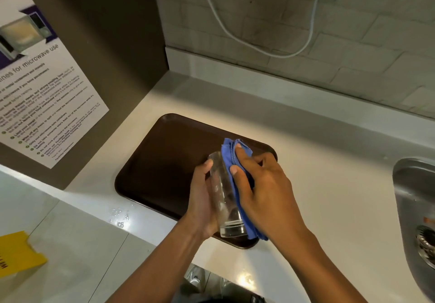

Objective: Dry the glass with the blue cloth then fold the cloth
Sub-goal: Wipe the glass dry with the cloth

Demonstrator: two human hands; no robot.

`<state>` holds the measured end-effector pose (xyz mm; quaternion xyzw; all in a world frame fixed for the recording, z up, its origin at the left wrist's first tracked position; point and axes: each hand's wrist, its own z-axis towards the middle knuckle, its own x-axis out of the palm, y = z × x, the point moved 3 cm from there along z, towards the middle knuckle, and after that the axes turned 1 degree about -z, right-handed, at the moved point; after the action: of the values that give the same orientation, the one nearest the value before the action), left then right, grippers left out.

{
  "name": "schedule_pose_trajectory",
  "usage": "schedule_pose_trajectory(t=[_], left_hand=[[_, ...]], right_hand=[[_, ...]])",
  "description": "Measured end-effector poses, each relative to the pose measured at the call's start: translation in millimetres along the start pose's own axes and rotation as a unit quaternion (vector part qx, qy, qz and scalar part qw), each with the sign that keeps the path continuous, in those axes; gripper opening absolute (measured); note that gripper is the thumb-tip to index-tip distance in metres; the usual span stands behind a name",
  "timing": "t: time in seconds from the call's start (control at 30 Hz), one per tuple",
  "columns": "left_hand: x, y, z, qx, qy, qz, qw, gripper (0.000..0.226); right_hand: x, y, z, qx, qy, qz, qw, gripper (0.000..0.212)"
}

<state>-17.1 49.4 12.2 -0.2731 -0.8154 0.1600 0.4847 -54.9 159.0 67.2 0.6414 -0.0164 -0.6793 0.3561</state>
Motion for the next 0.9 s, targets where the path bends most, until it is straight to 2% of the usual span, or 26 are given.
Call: schedule_pose_trajectory(t=[0.23,0.37,0.5,0.6,0.7,0.8,0.9], left_hand=[[-2.8,0.2,4.1,0.02,-0.023,0.138,0.99,0.055],[-6.2,-6.3,7.4,0.033,-0.031,0.177,0.983,0.05],[1.6,-4.8,10.2,0.03,-0.038,0.185,0.982,0.048],[-3.5,-3.3,16.9,0.024,-0.05,0.156,0.986,0.061],[-8.3,-4.9,17.2,0.021,-0.058,0.13,0.99,0.071],[-3.4,1.3,14.1,0.004,-0.059,0.114,0.992,0.067],[-0.8,3.2,16.6,0.011,-0.059,0.107,0.992,0.066]], right_hand=[[3.8,-5.7,3.7,0.013,0.002,-0.006,1.0,0.052],[2.1,-9.8,6.0,0.015,0.001,-0.01,1.0,0.06],[5.6,-5.1,3.7,0.017,0.014,-0.031,0.999,0.07],[11.5,-1.0,-10.2,-0.001,0.019,-0.052,0.998,0.063],[10.8,-6.7,-17.8,0.007,0.042,0.0,0.999,0.062],[6.3,-17.6,-2.8,0.018,0.015,0.041,0.999,0.05],[9.3,-10.3,-0.7,0.014,-0.005,0.027,1.0,0.049]])
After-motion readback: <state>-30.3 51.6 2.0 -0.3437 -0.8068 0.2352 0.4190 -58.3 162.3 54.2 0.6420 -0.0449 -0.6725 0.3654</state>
